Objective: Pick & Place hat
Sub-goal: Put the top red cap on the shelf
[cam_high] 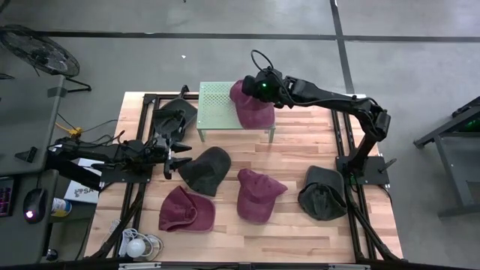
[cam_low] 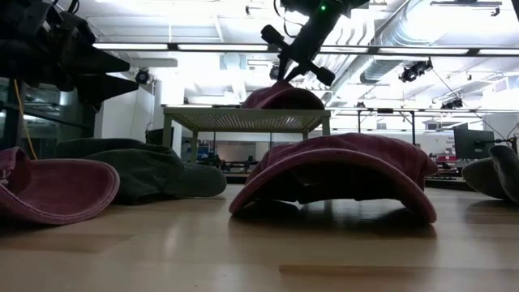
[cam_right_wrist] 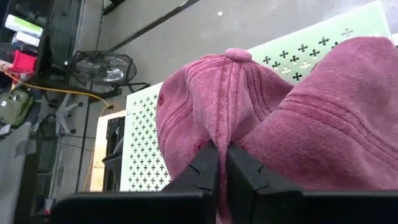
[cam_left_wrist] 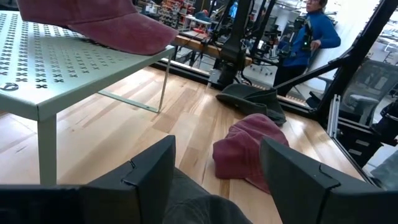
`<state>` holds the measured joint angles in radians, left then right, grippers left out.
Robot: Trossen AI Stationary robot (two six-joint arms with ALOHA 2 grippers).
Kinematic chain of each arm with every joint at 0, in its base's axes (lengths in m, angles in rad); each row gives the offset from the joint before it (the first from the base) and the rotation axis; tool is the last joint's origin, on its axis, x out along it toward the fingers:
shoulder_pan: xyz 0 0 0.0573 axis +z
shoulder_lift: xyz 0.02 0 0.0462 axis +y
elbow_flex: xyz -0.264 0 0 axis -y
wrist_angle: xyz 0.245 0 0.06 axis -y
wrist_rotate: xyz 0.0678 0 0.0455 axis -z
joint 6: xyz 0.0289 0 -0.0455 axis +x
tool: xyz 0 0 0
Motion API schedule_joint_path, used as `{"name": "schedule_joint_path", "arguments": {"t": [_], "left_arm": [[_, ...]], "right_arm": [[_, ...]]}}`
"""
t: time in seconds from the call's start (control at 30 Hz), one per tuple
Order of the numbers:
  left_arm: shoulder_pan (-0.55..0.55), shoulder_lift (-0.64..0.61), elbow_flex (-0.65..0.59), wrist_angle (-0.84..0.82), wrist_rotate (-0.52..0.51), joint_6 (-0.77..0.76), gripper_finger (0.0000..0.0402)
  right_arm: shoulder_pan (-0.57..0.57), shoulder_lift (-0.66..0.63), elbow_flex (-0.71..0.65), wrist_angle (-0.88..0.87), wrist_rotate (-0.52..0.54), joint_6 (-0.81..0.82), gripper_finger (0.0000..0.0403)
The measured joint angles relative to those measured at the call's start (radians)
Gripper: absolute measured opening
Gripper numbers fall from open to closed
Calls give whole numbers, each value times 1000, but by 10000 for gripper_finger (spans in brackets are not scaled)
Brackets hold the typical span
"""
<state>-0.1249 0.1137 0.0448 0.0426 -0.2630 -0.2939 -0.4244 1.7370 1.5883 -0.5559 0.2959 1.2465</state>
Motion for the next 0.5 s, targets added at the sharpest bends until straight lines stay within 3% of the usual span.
{"name": "schedule_joint_path", "arguments": {"t": [0.5], "left_arm": [[0, 0, 0, 0, 0, 0, 230]], "right_arm": [[-6, -10, 0, 15, -8, -123, 131]]}}
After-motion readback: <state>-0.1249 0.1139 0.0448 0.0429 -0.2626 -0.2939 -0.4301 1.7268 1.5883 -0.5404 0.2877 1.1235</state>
